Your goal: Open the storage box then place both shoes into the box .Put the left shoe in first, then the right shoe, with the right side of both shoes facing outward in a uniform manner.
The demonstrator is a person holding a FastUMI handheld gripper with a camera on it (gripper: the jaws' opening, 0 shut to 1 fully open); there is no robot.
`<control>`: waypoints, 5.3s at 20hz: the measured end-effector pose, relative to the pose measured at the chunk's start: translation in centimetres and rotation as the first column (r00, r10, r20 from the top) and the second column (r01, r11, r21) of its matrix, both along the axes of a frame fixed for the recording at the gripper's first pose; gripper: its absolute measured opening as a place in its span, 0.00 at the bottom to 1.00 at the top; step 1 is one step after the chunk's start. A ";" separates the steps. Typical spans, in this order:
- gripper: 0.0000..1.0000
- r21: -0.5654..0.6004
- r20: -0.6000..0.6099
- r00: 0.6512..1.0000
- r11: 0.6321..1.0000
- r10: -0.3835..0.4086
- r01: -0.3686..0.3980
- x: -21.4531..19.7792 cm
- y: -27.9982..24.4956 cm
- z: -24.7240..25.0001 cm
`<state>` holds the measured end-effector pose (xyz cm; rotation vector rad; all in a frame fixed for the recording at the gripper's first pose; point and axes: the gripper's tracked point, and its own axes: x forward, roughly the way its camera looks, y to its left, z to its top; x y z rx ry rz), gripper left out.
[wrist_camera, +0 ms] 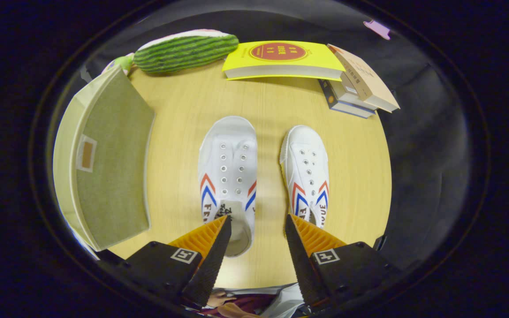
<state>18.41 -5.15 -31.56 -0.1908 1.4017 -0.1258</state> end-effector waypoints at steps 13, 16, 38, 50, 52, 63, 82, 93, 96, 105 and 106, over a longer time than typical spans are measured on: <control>0.06 0.351 0.001 0.992 0.929 -0.126 0.118 0.6 3.4 -4.5; 0.06 0.390 0.040 0.992 0.916 -0.120 0.095 0.9 4.4 -1.0; 0.06 0.537 0.438 0.894 0.826 -0.098 -0.172 1.3 20.6 17.1; 0.06 0.586 0.484 0.862 0.787 -0.149 -0.193 1.6 33.0 8.4; 0.06 0.579 0.467 0.873 0.795 -0.141 -0.181 1.8 33.8 7.2; 1.00 0.396 0.546 0.835 0.856 0.072 -0.333 -0.1 27.9 11.7; 1.00 0.083 0.380 0.925 0.996 -0.015 -0.018 1.8 -5.6 3.2; 1.00 0.121 0.144 0.987 0.991 -0.076 0.059 -0.6 -12.9 -5.7; 0.99 0.183 0.130 0.990 0.983 -0.053 0.029 -0.2 -13.0 -5.8; 0.98 0.252 0.040 0.996 0.965 -0.078 0.066 0.0 -12.7 -6.3; 0.97 0.248 0.040 0.996 0.966 -0.085 0.072 0.1 -12.6 -6.2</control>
